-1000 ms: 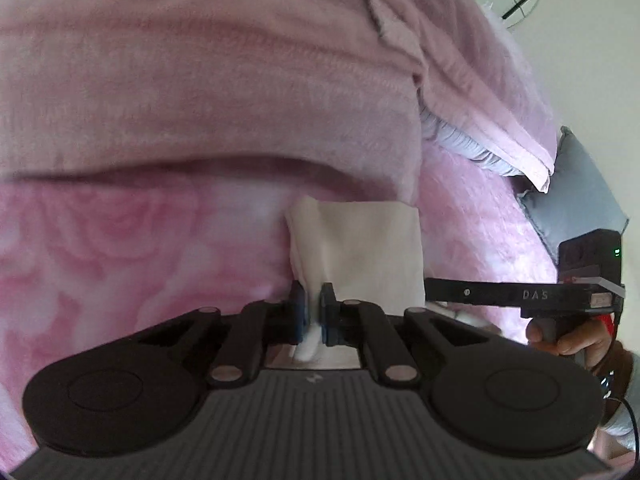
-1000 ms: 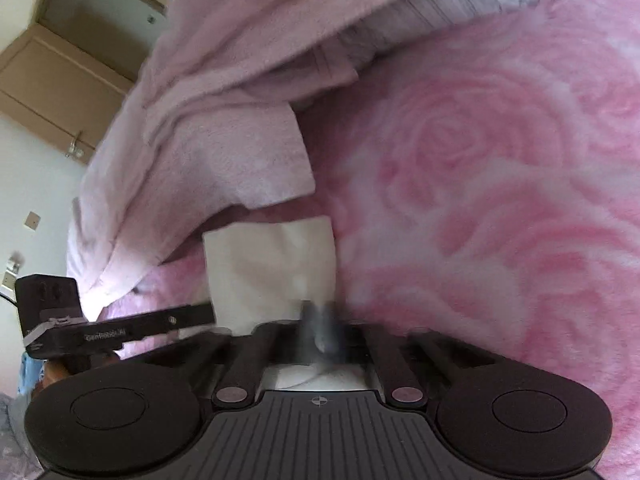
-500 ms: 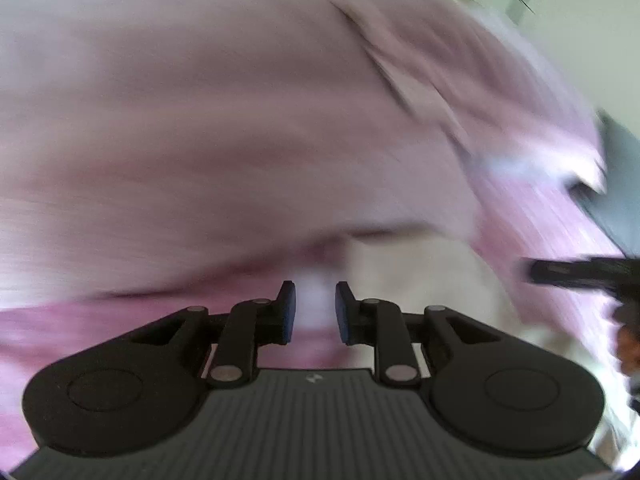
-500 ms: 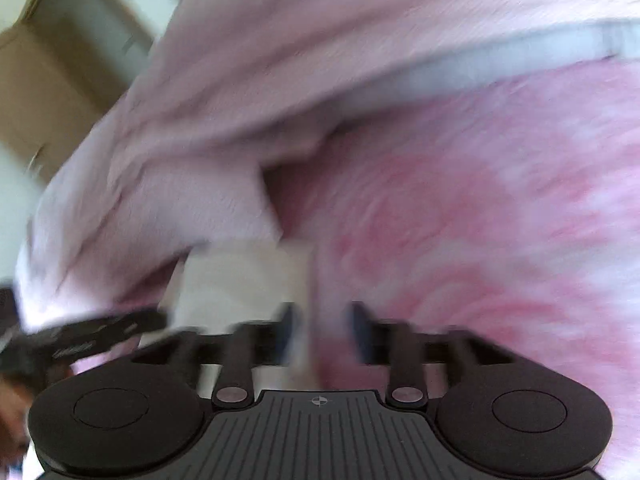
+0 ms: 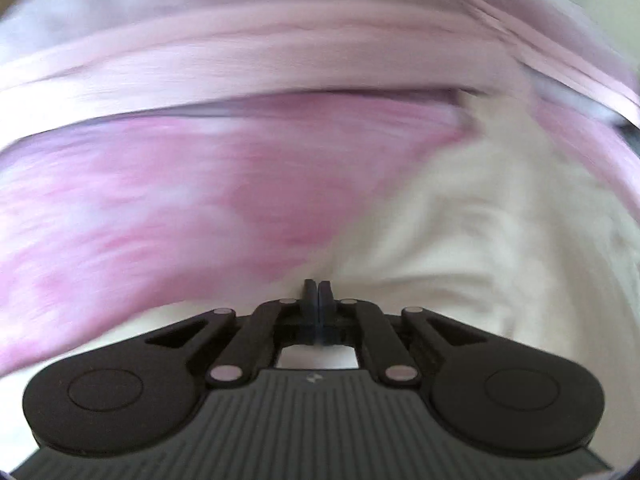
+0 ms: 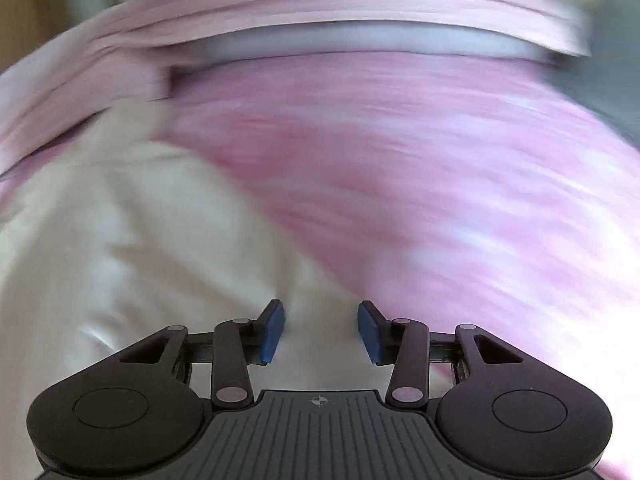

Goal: Fold clothes

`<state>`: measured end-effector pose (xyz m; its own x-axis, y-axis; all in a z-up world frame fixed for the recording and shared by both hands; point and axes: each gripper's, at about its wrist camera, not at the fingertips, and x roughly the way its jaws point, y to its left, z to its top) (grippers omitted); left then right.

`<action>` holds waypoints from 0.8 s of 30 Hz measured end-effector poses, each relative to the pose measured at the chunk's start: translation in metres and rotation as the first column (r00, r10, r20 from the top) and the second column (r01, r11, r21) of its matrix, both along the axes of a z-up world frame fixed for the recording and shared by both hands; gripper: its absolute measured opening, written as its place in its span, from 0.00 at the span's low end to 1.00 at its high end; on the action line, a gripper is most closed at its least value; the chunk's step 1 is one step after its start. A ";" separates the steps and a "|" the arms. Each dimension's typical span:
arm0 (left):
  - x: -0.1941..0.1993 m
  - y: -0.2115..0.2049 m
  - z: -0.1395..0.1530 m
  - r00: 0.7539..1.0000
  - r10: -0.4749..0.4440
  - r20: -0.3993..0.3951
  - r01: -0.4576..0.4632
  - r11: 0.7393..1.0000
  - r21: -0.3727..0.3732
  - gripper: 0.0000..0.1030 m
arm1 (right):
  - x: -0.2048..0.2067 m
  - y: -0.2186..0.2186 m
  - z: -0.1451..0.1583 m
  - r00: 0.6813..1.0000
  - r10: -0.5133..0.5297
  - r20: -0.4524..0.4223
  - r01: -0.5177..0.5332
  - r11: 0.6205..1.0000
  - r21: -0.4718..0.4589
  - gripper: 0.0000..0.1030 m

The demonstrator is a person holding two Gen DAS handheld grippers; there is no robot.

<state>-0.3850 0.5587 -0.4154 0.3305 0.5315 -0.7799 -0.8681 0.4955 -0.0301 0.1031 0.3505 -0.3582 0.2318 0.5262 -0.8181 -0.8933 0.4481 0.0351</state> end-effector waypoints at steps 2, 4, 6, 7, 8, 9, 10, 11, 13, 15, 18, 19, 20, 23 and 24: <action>-0.008 -0.009 0.009 0.996 0.082 -0.029 -0.082 0.997 0.014 0.06 | 0.024 -0.045 0.008 0.983 -0.182 -0.010 0.182 0.983 -0.022 0.43; -0.018 -0.025 0.020 0.992 0.126 -0.013 -0.126 0.992 -0.004 0.05 | 0.043 -0.095 0.020 0.927 -0.363 -0.088 0.365 0.931 0.004 0.42; -0.023 -0.050 0.028 0.990 0.138 0.022 -0.137 0.990 -0.035 0.06 | 0.052 -0.147 0.031 0.835 -0.522 -0.176 0.534 0.845 0.027 0.43; -0.025 -0.061 0.032 0.989 0.143 0.040 -0.141 0.989 -0.054 0.06 | 0.054 -0.175 0.035 0.779 -0.586 -0.225 0.608 0.792 0.042 0.43; -0.027 -0.072 0.035 0.987 0.150 0.056 -0.146 0.987 -0.074 0.06 | 0.054 -0.202 0.038 0.719 -0.640 -0.272 0.675 0.736 0.054 0.43; -0.029 -0.086 0.036 0.985 0.160 0.070 -0.152 0.984 -0.096 0.06 | 0.053 -0.227 0.039 0.655 -0.686 -0.317 0.735 0.675 0.060 0.43; -0.032 -0.098 0.036 0.982 0.172 0.082 -0.161 0.980 -0.120 0.06 | 0.050 -0.252 0.038 0.586 -0.726 -0.361 0.791 0.609 0.060 0.43; -0.035 -0.108 0.035 0.978 0.188 0.090 -0.174 0.974 -0.145 0.06 | 0.048 -0.272 0.036 0.525 -0.750 -0.403 0.832 0.551 0.059 0.43; -0.041 -0.128 0.033 0.970 0.219 0.101 -0.197 0.961 -0.194 0.06 | 0.045 -0.301 0.029 0.427 -0.766 -0.481 0.887 0.459 0.056 0.43; -0.045 -0.142 0.027 0.962 0.250 0.107 -0.220 0.947 -0.234 0.06 | 0.049 -0.314 0.018 0.369 -0.750 -0.549 0.911 0.408 0.055 0.43; -0.048 -0.157 0.022 0.950 0.289 0.119 -0.247 0.927 -0.281 0.06 | 0.061 -0.323 0.005 0.310 -0.721 -0.619 0.932 0.358 0.050 0.43; -0.047 -0.160 0.021 0.946 0.297 0.126 -0.252 0.923 -0.291 0.06 | 0.067 -0.324 0.002 0.296 -0.713 -0.636 0.937 0.347 0.047 0.43; -0.046 -0.163 0.020 0.944 0.301 0.132 -0.252 0.921 -0.297 0.06 | 0.073 -0.324 0.000 0.283 -0.705 -0.650 0.940 0.338 0.043 0.43; -0.041 -0.170 0.022 0.947 0.291 0.134 -0.242 0.923 -0.298 0.06 | 0.091 -0.314 0.005 0.381 -0.718 -0.583 0.900 0.432 0.056 0.02; -0.040 -0.171 0.024 0.950 0.282 0.133 -0.234 0.927 -0.292 0.06 | 0.095 -0.308 0.009 0.445 -0.711 -0.545 0.871 0.485 0.079 0.02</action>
<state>-0.4252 0.3872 -0.3915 0.3499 0.3939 -0.8500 -0.9347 0.2077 -0.2885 0.1983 0.0430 -0.3493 0.3913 0.5075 -0.7677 -0.0004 0.8343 0.5513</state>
